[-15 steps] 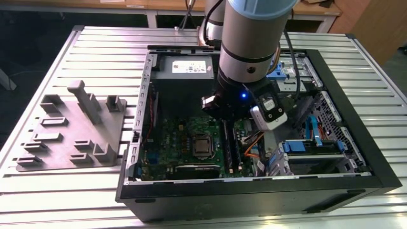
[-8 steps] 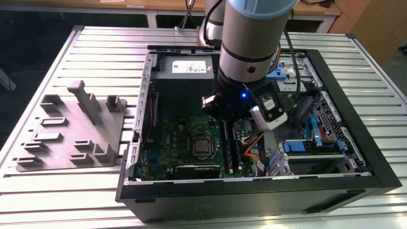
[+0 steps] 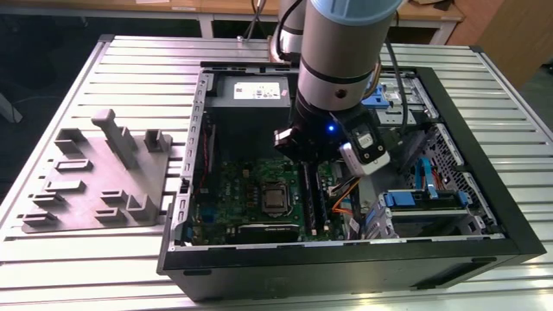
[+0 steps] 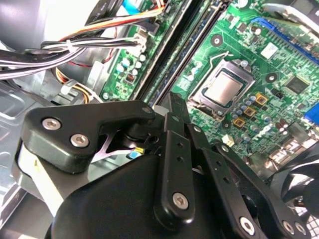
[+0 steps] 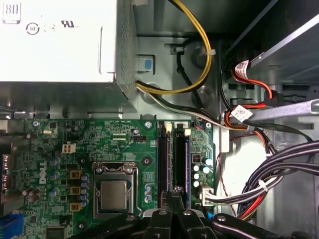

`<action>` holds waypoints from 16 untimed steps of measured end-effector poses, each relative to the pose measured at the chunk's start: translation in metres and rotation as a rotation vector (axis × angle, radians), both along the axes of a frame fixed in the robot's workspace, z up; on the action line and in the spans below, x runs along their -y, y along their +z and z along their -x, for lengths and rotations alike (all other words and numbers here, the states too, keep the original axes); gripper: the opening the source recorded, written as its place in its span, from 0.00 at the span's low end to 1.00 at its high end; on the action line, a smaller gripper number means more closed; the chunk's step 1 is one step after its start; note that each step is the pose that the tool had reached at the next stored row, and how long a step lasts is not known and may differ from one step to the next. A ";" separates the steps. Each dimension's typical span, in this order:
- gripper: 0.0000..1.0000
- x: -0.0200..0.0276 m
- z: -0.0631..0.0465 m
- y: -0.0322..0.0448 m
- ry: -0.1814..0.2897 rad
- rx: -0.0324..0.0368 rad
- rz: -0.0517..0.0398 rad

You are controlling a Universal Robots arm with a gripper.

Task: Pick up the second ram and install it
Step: 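Press down the second ram until it locks into place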

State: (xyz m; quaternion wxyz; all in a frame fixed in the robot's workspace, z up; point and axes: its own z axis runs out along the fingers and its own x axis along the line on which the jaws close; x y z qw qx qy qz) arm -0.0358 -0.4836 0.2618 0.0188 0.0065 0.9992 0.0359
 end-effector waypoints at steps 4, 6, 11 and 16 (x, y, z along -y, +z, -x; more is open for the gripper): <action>0.10 -0.0044 0.000 -0.0009 0.000 0.0002 -0.0035; 0.10 -0.0072 0.000 -0.0015 0.000 0.0003 -0.0046; 0.10 -0.0129 0.000 -0.0027 0.000 0.0003 -0.0056; 0.10 -0.0168 0.000 -0.0042 0.000 0.0003 -0.0059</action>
